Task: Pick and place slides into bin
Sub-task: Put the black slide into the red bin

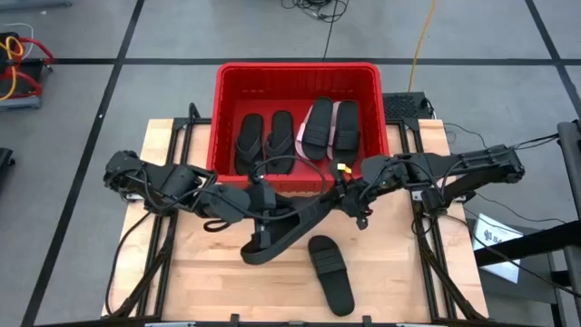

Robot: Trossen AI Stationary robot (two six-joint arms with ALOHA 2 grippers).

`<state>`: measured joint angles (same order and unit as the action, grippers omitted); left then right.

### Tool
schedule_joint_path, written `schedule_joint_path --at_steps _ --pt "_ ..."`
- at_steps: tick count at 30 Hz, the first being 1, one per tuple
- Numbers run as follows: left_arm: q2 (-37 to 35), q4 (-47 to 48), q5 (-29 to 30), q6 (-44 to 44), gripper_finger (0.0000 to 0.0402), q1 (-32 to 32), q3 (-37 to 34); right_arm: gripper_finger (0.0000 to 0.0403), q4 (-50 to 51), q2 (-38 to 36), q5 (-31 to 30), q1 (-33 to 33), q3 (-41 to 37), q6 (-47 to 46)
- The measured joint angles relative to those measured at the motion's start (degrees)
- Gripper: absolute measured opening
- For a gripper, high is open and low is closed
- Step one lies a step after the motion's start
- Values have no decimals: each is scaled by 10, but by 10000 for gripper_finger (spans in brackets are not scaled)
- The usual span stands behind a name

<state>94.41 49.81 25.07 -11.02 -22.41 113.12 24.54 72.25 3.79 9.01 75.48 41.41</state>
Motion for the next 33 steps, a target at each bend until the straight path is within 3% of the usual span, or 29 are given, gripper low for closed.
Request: schedule_joint_path --at_steps 8,15,23,26,33 --pt "-5 53 9 20 130 18 -1 35 79 -28 -52 -33 0 -15" --pt "-18 97 13 15 133 36 -1 35 164 -55 -72 -72 0 -33" --pt "-50 151 30 8 134 55 -1 35 250 -78 -173 -128 0 -48" --pt "-63 152 38 -2 134 64 -1 35 243 -81 -215 -150 0 -69" --pt "-97 178 83 4 134 66 -1 35 111 -49 -372 -189 0 -113"
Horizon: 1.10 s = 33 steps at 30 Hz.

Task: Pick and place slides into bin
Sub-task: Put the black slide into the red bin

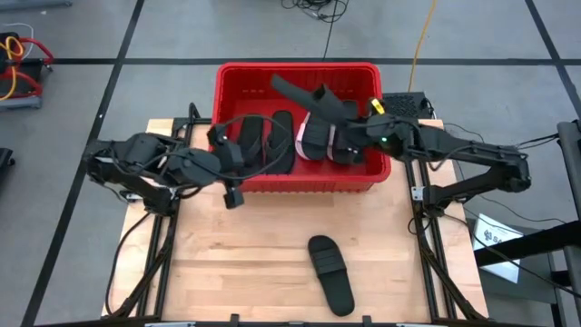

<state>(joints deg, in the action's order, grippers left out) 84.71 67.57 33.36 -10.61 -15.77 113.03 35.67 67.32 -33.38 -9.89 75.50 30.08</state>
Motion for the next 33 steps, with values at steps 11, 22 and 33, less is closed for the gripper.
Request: schedule_joint_path --at_steps 11,22,33 --pt "-45 78 27 12 134 3 0 35 8 194 -55 -24 107 -69" --pt "-58 209 29 41 134 13 0 35 136 395 -55 -24 331 -194" --pt "-57 224 27 47 134 41 0 35 190 457 -54 -23 342 -306"
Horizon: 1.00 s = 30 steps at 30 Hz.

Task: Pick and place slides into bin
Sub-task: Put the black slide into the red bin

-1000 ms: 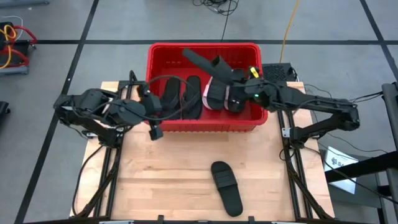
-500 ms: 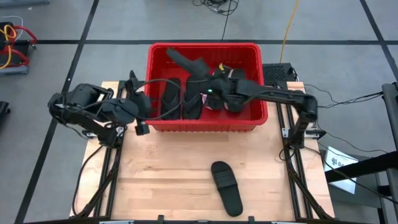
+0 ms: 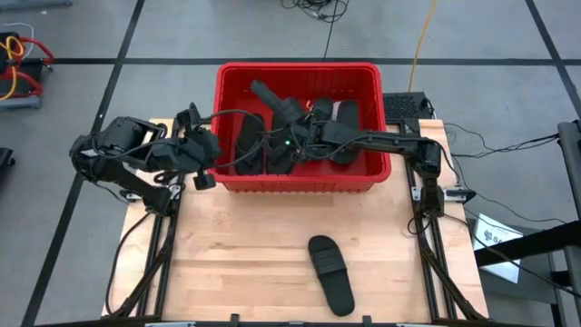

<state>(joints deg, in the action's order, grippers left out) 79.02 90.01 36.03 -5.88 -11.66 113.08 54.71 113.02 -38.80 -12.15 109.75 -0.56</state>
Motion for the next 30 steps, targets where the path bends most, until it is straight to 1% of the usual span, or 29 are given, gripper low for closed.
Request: schedule_joint_path --at_steps 3,8,10,14,18,20,25,30 --pt "0 0 0 0 134 10 0 35 3 6 1 2 -7 -5" --pt "0 0 -2 -3 134 24 0 35 -27 6 2 2 -46 -3" --pt "0 0 -6 -5 134 28 0 35 -34 6 17 2 -59 3" --pt "0 0 -28 -5 134 34 0 35 -85 5 59 2 -98 23" --pt "0 0 -34 -6 134 34 0 36 -115 5 61 2 -131 43" --pt "0 0 -35 -6 134 34 0 48 -117 4 60 3 -140 49" --pt "0 0 -35 -4 134 34 0 93 -116 4 59 3 -148 63" --pt "0 0 -35 -4 134 34 0 125 -121 4 60 3 -149 67"
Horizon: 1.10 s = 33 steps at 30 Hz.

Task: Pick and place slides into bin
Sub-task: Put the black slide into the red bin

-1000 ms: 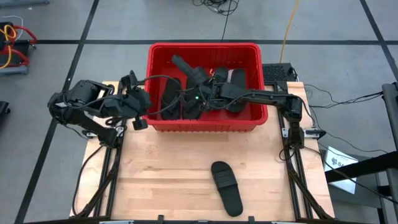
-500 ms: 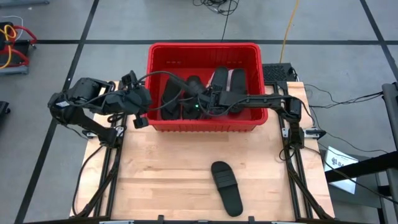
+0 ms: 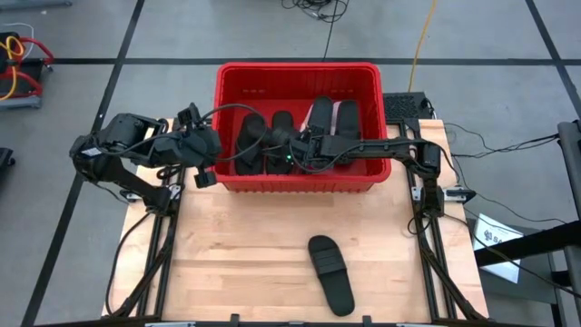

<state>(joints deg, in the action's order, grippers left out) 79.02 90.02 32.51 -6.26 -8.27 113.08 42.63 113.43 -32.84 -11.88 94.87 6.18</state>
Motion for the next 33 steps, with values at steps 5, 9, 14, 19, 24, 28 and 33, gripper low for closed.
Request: schedule_joint_path --at_steps 5,9,14,19,24,28,33 --pt "0 0 0 1 134 0 0 173 -14 1 -2 9 0 29" --pt "0 0 0 1 134 0 0 216 -30 -1 -9 22 0 49" --pt "0 0 0 1 134 0 0 246 -39 -11 -2 35 -1 58" --pt "0 0 -1 1 134 0 0 250 -38 -28 5 38 -1 58" --pt "0 0 -1 1 134 0 0 245 -35 -49 6 39 -1 55" --pt "0 0 -1 1 134 0 0 243 -28 -64 45 42 -1 67" --pt "0 0 -1 1 134 0 0 243 -19 -86 128 45 0 69"
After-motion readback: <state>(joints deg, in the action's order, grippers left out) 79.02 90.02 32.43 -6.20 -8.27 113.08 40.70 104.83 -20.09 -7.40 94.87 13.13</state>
